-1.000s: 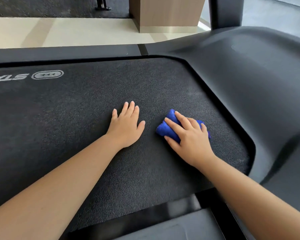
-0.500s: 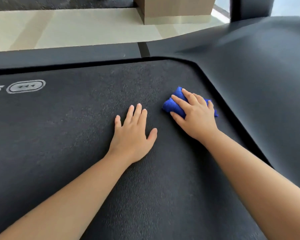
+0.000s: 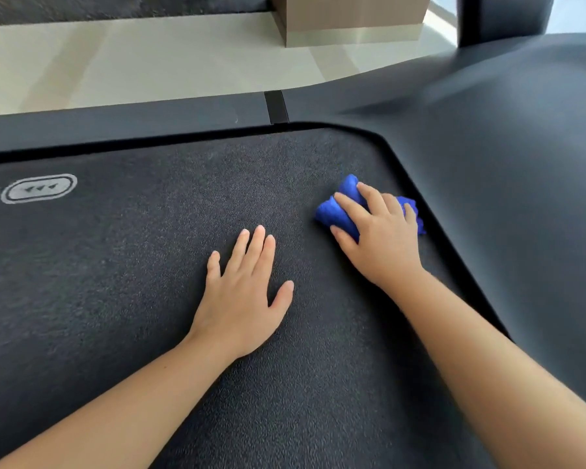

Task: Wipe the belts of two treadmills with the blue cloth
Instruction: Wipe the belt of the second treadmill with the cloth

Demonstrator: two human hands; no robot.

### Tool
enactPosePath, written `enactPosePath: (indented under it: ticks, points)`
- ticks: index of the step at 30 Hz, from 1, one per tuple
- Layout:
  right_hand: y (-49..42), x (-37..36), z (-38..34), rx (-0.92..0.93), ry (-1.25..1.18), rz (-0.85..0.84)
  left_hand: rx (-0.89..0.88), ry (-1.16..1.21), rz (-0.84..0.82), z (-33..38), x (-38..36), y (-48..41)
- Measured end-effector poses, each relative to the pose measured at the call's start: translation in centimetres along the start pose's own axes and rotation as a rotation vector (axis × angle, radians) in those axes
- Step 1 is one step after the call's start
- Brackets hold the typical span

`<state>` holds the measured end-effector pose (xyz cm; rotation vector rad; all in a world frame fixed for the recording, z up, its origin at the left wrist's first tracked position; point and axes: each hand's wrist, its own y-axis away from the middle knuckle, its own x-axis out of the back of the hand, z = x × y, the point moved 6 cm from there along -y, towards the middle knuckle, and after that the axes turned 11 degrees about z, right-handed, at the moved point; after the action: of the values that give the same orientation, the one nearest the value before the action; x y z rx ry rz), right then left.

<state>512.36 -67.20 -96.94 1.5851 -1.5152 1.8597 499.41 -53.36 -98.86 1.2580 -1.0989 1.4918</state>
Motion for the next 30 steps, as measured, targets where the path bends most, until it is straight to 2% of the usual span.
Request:
enactPosePath:
  ticks: [4, 8, 14, 17, 23, 27, 30]
  points:
    - [5.0, 3.4, -0.6, 0.076, -0.028, 0.008, -0.001, -0.003, -0.001, 0.1, 0.1, 0.1]
    - [3.7, 2.8, 0.3, 0.139, -0.062, -0.065, 0.0, 0.024, 0.012, 0.1, 0.2, 0.1]
    - [-4.1, -1.7, 3.9, 0.025, 0.117, -0.133, 0.007, 0.012, 0.003, 0.0, 0.2, 0.1]
    - [-5.6, -2.6, 4.1, -0.015, 0.116, -0.108, 0.005, 0.0, -0.012, 0.0, 0.3, 0.1]
    - [0.1, 1.2, 2.2, 0.031, -0.003, -0.001, 0.006, -0.011, -0.016, 0.1, 0.2, 0.1]
    - [5.9, 4.6, 0.7, 0.096, -0.075, 0.023, 0.007, 0.003, -0.008, 0.0, 0.2, 0.2]
    - [4.7, 4.0, 1.0, 0.122, -0.092, -0.02, 0.007, 0.014, -0.007, 0.0, 0.3, 0.2]
